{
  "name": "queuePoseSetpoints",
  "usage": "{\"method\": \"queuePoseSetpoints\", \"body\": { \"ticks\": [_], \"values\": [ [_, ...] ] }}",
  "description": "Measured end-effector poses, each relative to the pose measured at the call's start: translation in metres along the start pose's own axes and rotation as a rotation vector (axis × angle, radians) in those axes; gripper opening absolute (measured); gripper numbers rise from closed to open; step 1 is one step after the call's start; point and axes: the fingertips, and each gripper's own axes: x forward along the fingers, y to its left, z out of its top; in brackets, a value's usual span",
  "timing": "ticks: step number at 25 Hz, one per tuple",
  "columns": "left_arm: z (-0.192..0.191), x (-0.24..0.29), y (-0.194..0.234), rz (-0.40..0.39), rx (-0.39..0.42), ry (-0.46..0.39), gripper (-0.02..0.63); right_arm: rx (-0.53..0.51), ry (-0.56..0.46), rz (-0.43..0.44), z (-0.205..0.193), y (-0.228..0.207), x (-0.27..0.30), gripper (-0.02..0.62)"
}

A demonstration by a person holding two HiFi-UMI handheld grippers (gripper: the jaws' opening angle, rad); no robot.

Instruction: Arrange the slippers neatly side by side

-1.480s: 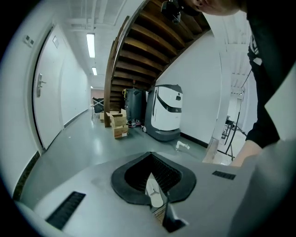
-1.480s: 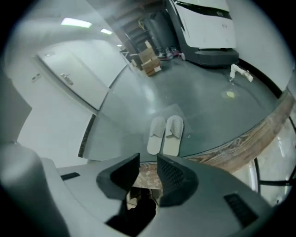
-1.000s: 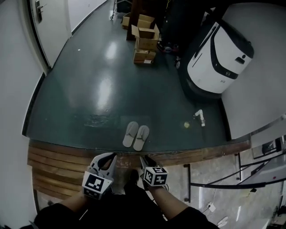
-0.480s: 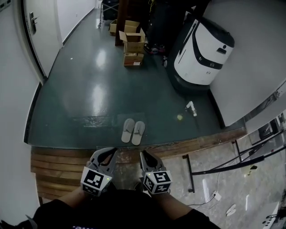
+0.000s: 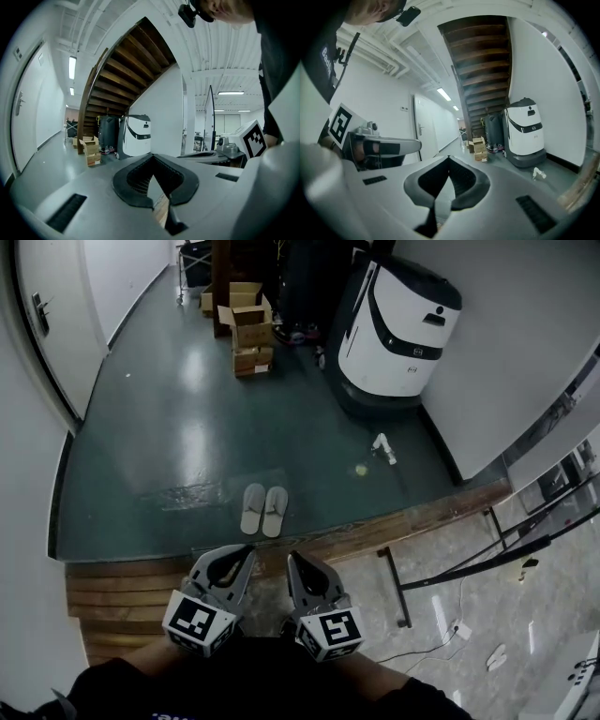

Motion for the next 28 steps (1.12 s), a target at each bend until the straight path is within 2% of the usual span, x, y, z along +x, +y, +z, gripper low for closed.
{"method": "queuePoseSetpoints", "body": {
  "ticks": [4,9,12,16,20,28],
  "values": [
    [-0.005,-0.001,-0.014,-0.011,-0.015,0.021,-0.002,-0.096,-0.063,0.054,0.014,0.011,-0.011,-0.002],
    [-0.008,-0.007,-0.024,-0.017,-0.02,0.01,-0.002,-0.147,-0.069,0.098,0.014,0.025,-0.016,-0.002],
    [-0.009,-0.009,-0.029,-0.019,-0.021,-0.004,-0.002,-0.148,-0.061,0.103,0.012,0.026,-0.017,-0.002],
    [-0.012,-0.015,-0.028,-0.002,-0.017,0.045,-0.002,-0.164,-0.064,0.119,0.013,0.032,-0.018,-0.002],
    [-0.013,-0.019,-0.027,0.005,-0.018,-0.006,-0.002,-0.174,-0.063,0.13,0.011,0.038,-0.019,-0.002],
    [-0.006,-0.029,-0.028,0.011,-0.04,0.002,-0.002,-0.182,-0.051,0.142,0.007,0.048,-0.018,-0.002]
  ]
}}
